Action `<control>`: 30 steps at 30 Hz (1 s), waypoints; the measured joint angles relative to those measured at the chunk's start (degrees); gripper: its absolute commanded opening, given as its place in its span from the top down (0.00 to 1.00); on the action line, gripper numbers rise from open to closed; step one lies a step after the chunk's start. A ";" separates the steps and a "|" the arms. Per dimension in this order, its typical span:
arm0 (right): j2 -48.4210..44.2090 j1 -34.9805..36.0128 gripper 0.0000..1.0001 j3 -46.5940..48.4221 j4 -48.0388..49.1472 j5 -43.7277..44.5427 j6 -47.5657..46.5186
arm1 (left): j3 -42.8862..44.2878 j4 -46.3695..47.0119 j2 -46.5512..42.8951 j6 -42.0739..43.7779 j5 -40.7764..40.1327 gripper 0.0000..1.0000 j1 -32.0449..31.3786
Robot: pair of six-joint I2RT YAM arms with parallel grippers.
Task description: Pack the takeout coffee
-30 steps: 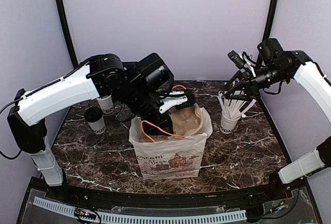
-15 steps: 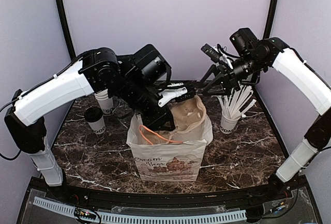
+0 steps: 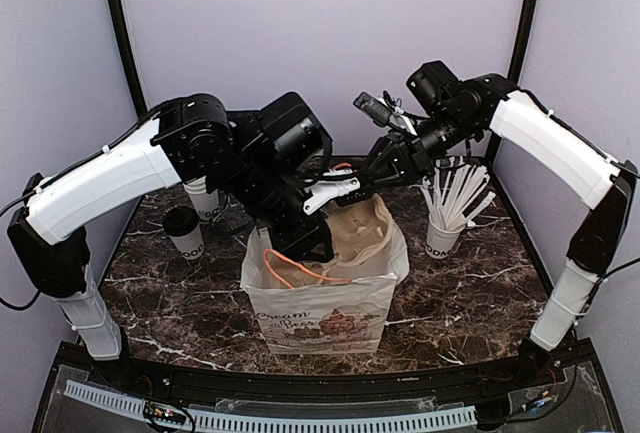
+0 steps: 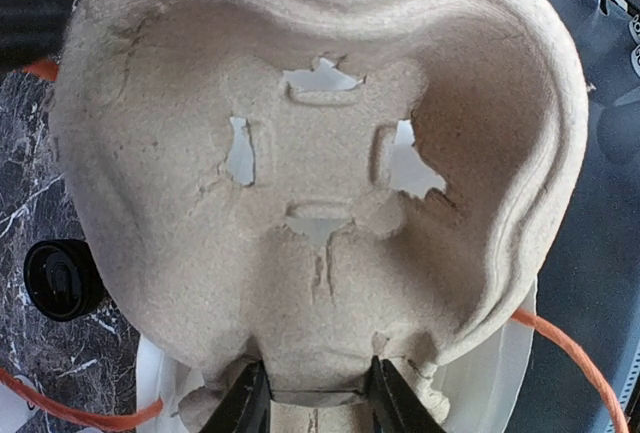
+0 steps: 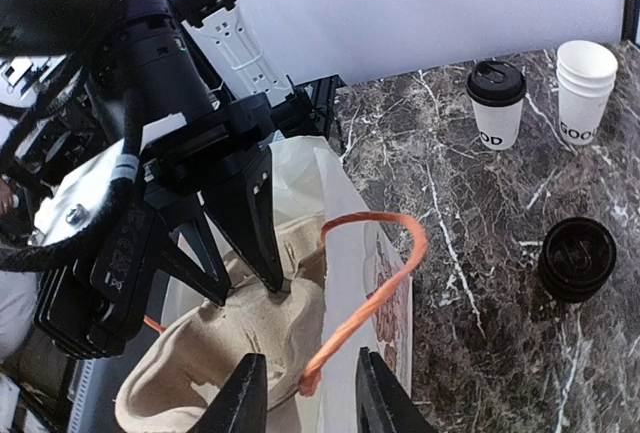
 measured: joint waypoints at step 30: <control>1.68 1.16 1.00 4.72 2.62 5.14 4.52 | -5.49 -1.53 1.40 -3.37 -6.97 0.68 -1.29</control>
